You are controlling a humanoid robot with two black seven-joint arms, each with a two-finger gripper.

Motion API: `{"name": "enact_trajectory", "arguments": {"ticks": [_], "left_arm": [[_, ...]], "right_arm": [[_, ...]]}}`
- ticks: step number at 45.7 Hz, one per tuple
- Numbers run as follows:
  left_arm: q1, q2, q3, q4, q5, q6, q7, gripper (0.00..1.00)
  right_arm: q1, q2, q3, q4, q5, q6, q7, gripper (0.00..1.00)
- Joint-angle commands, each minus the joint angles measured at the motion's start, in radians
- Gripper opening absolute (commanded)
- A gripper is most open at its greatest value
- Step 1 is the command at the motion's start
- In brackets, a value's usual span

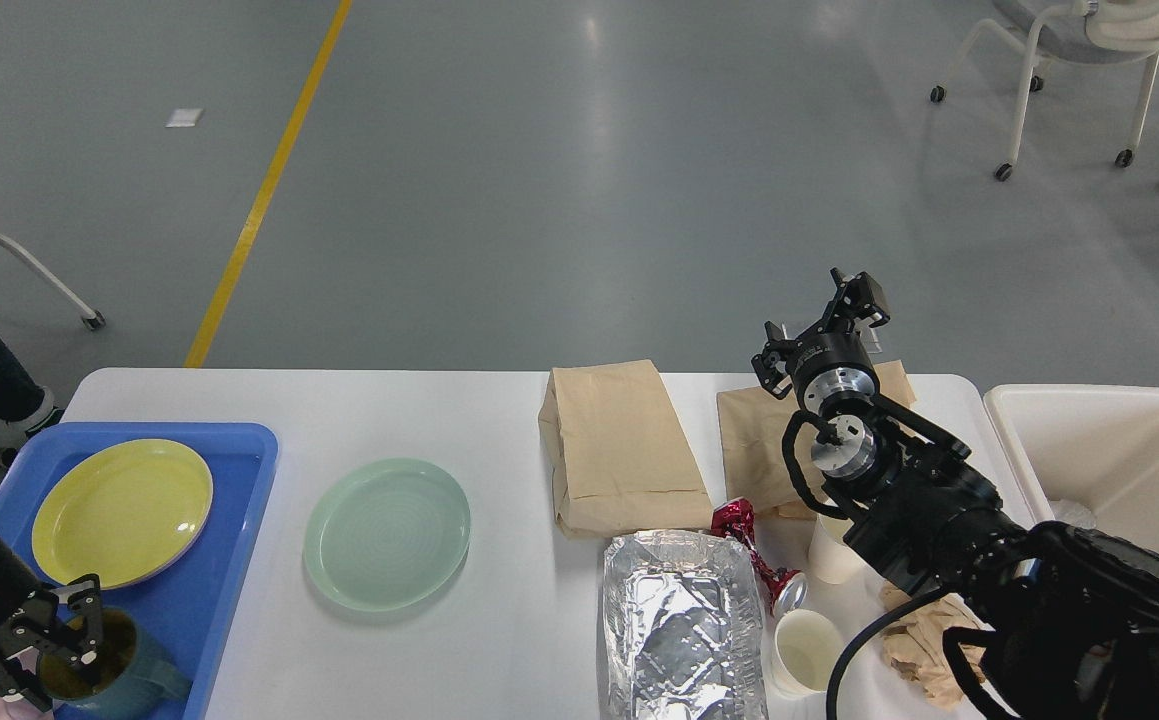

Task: Tidy desktop
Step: 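Carry the dark green cup into the blue tray and release it, then lift the left gripper and move it toward the pale green plate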

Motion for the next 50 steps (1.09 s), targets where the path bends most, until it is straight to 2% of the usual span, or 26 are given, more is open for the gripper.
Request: {"name": "enact_trajectory", "arguments": {"ticks": [1,5,8,13,22,26,34,37,40,50], "left_arm": [[-0.010,-0.007,0.010,-0.001,-0.001,0.000,-0.001,0.61],[-0.020,-0.007,0.016,-0.001,-0.001,0.000,0.000,0.86],[-0.040,-0.007,0.025,-0.003,-0.001,0.000,-0.001,0.93],[-0.091,-0.007,0.080,-0.004,-0.001,0.000,-0.001,0.95],[-0.256,-0.044,0.258,-0.011,-0.050,0.000,-0.010,0.95],[-0.319,-0.076,0.346,-0.011,-0.091,0.000,-0.053,0.95],[-0.422,-0.152,0.442,-0.009,-0.108,0.000,-0.197,0.95],[-0.468,-0.192,0.481,-0.011,-0.108,0.000,-0.234,0.95],[-0.516,-0.241,0.521,-0.014,-0.110,0.000,-0.246,0.95],[-0.654,-0.356,0.536,-0.047,-0.108,0.000,-0.245,0.95]], "right_arm": [[0.000,0.000,0.000,0.001,0.000,0.000,0.000,1.00],[0.000,0.000,0.000,0.000,0.000,0.000,0.000,1.00],[0.000,0.000,-0.001,0.000,0.000,0.000,0.000,1.00],[0.000,0.000,0.000,0.001,0.000,0.000,0.000,1.00],[0.000,0.000,0.000,0.000,0.000,0.000,0.000,1.00],[0.000,0.000,0.000,0.001,0.000,0.000,0.000,1.00],[0.000,0.000,-0.001,0.000,0.000,0.000,0.000,1.00],[0.000,0.000,-0.001,0.000,0.000,0.000,0.000,1.00],[0.000,0.000,0.000,0.000,0.000,0.000,0.000,1.00],[0.000,0.000,-0.001,0.000,0.000,0.000,0.000,1.00]]}}
